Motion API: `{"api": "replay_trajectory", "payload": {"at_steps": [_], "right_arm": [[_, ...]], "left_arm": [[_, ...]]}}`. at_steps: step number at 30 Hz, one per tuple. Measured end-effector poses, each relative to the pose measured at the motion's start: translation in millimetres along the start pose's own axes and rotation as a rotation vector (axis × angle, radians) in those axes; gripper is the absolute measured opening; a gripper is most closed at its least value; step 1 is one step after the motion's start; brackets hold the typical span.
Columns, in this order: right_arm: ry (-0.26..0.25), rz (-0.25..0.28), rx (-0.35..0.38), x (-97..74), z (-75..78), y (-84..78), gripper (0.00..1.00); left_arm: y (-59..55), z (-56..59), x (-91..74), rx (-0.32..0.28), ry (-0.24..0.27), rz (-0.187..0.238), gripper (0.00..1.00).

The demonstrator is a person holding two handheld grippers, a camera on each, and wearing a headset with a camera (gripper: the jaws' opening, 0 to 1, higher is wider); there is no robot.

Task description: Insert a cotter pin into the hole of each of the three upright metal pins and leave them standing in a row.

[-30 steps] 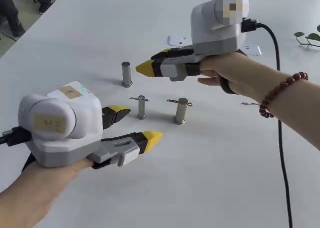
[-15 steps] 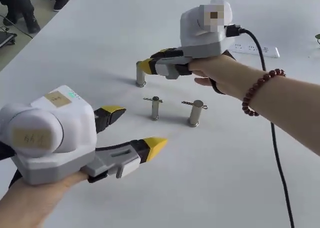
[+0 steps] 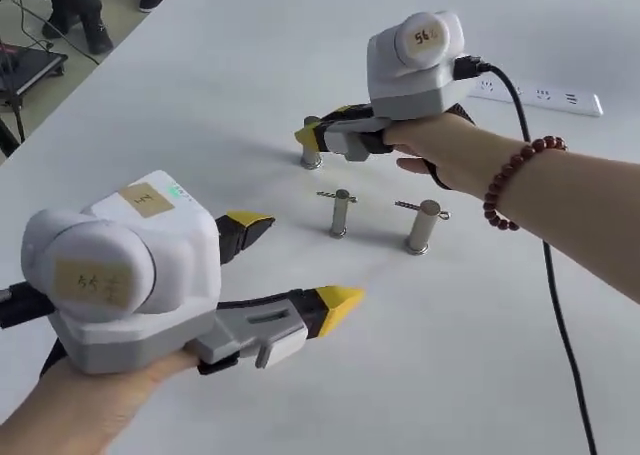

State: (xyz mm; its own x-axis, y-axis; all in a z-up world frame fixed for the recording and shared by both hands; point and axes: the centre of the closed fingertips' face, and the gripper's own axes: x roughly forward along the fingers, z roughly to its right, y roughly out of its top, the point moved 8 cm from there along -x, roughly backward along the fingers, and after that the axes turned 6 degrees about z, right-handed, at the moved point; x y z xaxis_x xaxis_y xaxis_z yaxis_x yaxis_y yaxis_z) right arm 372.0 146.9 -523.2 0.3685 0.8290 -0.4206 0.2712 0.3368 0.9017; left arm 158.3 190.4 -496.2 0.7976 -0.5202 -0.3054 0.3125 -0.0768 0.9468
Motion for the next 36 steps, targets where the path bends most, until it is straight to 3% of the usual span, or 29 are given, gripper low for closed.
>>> {"api": "replay_trajectory", "payload": {"at_steps": [9, 16, 17, 25, 36], "right_arm": [[-0.004, -0.016, 0.015, 3.9, 3.1, -3.5, 0.11], [-0.013, -0.031, -0.054, 4.7, -0.9, -0.6, 0.09], [-0.010, -0.036, -0.093, 4.1, -1.3, 0.0, 0.09], [-0.014, -0.058, -0.099, 1.1, -10.9, 1.7, 0.08], [0.066, -0.073, -0.119, -13.6, -52.9, 10.5, 0.08]], "left_arm": [[0.5, -4.4, -4.1, -0.014, 0.018, 0.002, 0.63], [3.2, -6.8, -6.6, -0.016, 0.036, 0.003, 0.62], [4.0, -7.2, -7.6, -0.014, 0.039, 0.005, 0.62], [6.0, -10.2, -13.0, -0.042, 0.056, 0.013, 0.61], [12.4, -10.9, -23.9, -0.039, 0.074, 0.028, 0.61]]}}
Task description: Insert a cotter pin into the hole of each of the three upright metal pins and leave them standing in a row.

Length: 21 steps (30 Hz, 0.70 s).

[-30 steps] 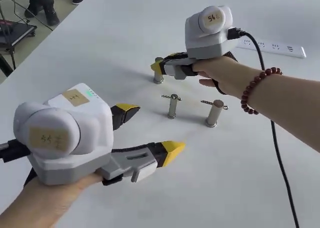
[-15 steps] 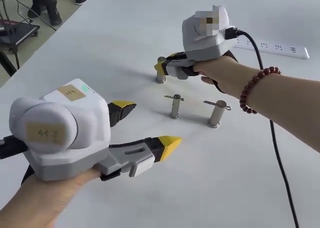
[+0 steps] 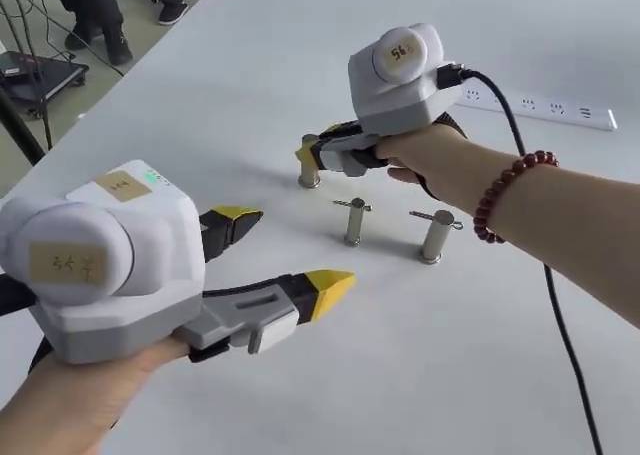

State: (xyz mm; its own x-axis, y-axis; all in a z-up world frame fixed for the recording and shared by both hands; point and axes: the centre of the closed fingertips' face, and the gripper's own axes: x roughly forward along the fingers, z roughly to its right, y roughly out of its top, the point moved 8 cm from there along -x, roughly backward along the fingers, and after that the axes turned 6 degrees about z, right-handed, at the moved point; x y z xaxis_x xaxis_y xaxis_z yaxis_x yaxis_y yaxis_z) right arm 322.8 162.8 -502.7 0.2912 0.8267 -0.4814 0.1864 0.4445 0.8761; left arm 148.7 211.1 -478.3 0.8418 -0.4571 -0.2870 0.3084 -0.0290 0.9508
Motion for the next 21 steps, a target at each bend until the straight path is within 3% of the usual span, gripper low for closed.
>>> {"api": "replay_trajectory", "payload": {"at_steps": [4, 7, 8, 10, 15, 18, 21], "right_arm": [[0.043, 0.006, 0.002, -3.0, -11.7, 0.8, 0.08], [0.071, 0.003, -0.029, -8.0, -24.6, -0.8, 0.08], [0.079, 0.001, -0.034, -6.0, -19.5, 0.7, 0.08], [0.098, 0.000, -0.050, -8.4, -24.8, 1.0, 0.08], [0.148, -0.007, -0.123, -18.3, -44.6, 1.8, 0.08], [0.178, 0.003, -0.159, -28.8, -58.5, 0.6, 0.08], [0.201, 0.016, -0.142, -37.8, -67.7, -3.3, 0.08]], "left_arm": [[1.3, 0.7, -3.8, 0.007, 0.007, 0.000, 0.61], [4.1, 1.3, -9.3, 0.017, 0.030, 0.010, 0.60], [4.6, 1.2, -10.4, 0.014, 0.032, 0.010, 0.60], [4.7, 1.3, -12.9, 0.011, 0.035, 0.009, 0.60], [5.2, 0.6, -19.2, 0.023, 0.049, 0.002, 0.60], [7.8, -0.5, -23.2, 0.008, 0.067, 0.027, 0.59], [9.4, 0.0, -25.1, 0.001, 0.073, 0.039, 0.58]]}}
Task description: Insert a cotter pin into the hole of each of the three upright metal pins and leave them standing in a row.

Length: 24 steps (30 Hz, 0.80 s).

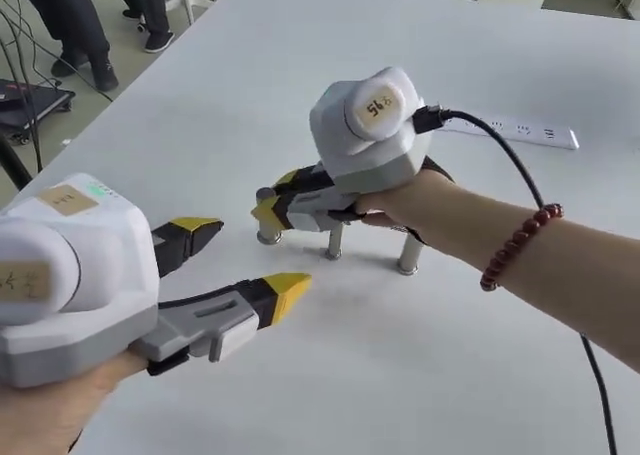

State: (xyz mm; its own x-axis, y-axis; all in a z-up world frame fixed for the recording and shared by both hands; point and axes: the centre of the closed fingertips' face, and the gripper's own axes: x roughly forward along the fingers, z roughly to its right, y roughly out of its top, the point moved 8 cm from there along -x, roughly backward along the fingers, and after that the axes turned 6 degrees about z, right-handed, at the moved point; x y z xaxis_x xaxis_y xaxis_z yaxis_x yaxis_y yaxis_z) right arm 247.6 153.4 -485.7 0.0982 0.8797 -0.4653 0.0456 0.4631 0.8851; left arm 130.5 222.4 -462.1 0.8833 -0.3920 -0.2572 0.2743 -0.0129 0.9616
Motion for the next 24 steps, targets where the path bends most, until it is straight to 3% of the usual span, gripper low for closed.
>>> {"api": "replay_trajectory", "payload": {"at_steps": [10, 16, 24], "right_arm": [[0.017, -0.002, 0.001, -29.4, -24.9, -19.5, 0.08], [-0.010, -0.009, 0.034, -44.2, -30.2, -32.5, 0.08], [-0.088, -0.015, 0.078, -65.0, -27.3, -48.8, 0.08]], "left_arm": [[-0.7, 12.6, -5.2, 0.002, -0.028, -0.003, 0.58], [-2.6, 18.8, -3.7, 0.012, -0.051, -0.013, 0.58], [-7.0, 24.2, -2.2, 0.003, -0.077, -0.032, 0.56]]}}
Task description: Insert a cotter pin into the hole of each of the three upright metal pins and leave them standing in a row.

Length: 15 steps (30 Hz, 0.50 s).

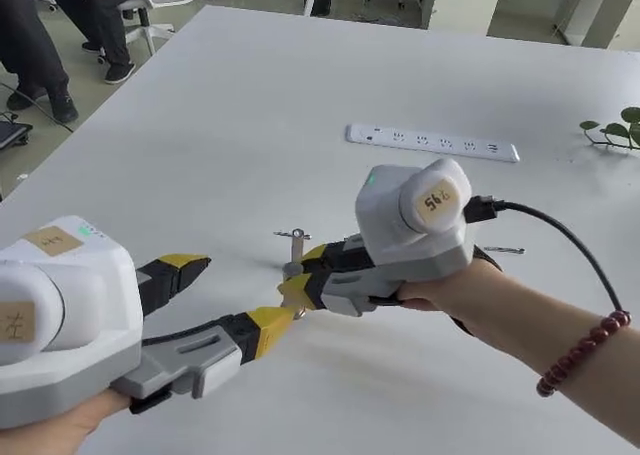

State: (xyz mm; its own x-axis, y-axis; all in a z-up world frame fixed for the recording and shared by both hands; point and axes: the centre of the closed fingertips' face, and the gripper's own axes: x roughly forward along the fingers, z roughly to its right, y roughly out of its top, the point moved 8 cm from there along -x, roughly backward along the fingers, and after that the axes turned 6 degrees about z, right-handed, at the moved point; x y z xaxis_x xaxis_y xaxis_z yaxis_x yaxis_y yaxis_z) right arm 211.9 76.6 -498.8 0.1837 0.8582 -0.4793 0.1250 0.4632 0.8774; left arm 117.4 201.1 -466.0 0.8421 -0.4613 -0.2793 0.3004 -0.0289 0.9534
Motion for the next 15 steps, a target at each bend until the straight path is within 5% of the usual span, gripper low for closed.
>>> {"api": "replay_trajectory", "payload": {"at_steps": [15], "right_arm": [[-0.097, -0.022, 0.016, -29.2, 0.2, -27.2, 0.08]], "left_arm": [[-2.3, 4.8, 3.3, 0.000, -0.025, -0.019, 0.56]]}}
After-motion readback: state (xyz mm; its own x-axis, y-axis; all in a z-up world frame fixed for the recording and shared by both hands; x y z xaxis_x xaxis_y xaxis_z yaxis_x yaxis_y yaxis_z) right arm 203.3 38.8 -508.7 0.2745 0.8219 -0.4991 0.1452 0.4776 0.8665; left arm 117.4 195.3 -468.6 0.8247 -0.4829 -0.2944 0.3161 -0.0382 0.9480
